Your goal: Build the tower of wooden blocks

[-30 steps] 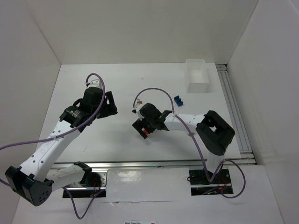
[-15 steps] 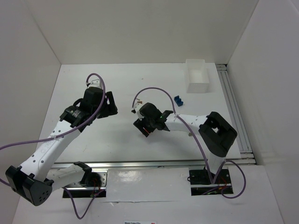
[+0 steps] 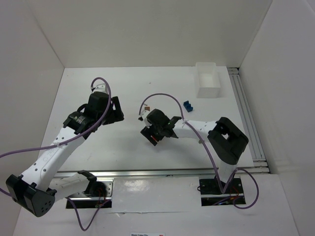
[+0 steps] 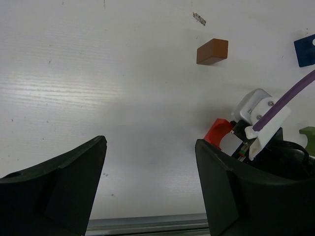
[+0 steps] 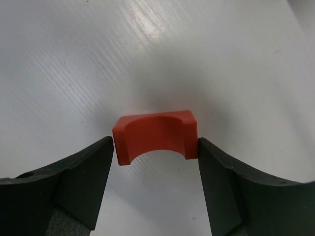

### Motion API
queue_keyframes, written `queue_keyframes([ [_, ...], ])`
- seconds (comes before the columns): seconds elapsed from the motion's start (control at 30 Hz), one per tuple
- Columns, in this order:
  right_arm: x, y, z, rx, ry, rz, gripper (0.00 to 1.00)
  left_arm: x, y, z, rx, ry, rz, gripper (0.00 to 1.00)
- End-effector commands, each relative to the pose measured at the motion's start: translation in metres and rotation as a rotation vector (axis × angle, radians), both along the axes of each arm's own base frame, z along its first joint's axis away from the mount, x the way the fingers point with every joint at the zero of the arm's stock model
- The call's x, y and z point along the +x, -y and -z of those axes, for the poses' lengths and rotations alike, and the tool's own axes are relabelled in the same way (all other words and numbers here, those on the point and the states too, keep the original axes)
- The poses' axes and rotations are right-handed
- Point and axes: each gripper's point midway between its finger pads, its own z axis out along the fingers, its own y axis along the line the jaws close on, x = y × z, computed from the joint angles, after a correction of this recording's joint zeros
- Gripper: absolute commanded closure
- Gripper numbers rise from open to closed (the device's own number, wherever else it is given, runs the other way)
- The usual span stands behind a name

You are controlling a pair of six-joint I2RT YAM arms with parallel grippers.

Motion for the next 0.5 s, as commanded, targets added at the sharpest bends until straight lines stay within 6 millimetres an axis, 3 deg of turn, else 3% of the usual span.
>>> queue_keyframes([
  [0.0,0.004,-0.007,-0.006,-0.002,0.01,-0.013,0.24,0.004,-0.001,-0.003,0.006,0.026,0.009,0.15],
  [0.17,0.005,-0.008,-0.007,0.005,0.016,-0.013,0.36,0.004,-0.001,-0.003,0.006,0.026,0.009,0.15],
  [0.37,0.009,-0.003,-0.009,-0.01,0.023,0.047,0.42,0.004,-0.003,-0.006,0.008,0.037,0.002,0.15],
  [0.47,0.017,-0.006,-0.03,0.014,0.023,0.136,0.44,0.002,-0.008,-0.01,0.022,0.045,-0.016,0.15],
])
